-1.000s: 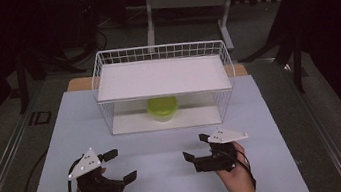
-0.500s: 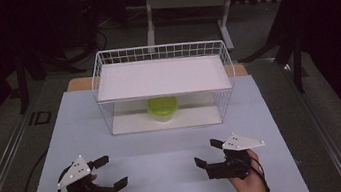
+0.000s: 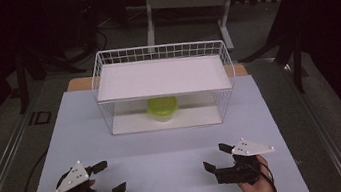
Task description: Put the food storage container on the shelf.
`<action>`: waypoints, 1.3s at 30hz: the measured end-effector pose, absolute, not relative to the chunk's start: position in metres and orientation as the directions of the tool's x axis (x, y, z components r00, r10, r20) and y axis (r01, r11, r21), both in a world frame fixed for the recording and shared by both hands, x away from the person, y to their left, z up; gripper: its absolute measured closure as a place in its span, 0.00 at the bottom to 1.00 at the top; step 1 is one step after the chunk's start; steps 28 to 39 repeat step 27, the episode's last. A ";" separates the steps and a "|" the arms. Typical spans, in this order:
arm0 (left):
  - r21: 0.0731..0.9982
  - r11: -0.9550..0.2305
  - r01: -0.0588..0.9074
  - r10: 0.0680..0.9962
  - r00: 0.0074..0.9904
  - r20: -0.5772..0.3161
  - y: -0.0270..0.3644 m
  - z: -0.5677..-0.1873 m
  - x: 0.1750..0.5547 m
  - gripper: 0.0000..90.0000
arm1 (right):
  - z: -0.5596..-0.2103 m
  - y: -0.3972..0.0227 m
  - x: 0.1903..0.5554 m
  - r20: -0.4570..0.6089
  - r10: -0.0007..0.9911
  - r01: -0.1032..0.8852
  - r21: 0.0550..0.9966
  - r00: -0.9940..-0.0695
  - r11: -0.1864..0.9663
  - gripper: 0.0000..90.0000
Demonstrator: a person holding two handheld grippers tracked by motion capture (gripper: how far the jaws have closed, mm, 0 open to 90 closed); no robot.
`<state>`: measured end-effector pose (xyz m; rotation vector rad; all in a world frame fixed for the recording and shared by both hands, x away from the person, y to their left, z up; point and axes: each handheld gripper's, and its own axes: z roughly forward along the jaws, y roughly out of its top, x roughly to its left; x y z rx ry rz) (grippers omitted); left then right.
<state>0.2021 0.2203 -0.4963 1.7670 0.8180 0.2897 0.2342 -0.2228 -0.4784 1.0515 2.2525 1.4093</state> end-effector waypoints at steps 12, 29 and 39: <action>0.912 -0.149 0.383 0.649 0.734 -0.202 0.218 -0.504 0.203 0.02 | -0.492 -0.226 0.235 0.115 0.683 0.418 0.859 -0.721 0.297 0.17; 0.915 -0.154 0.374 0.639 0.744 -0.196 0.215 -0.502 0.201 0.02 | -0.498 -0.228 0.240 0.111 0.687 0.420 0.856 -0.718 0.301 0.17; 0.915 -0.154 0.374 0.639 0.744 -0.196 0.215 -0.502 0.201 0.02 | -0.498 -0.228 0.240 0.111 0.687 0.420 0.856 -0.718 0.301 0.17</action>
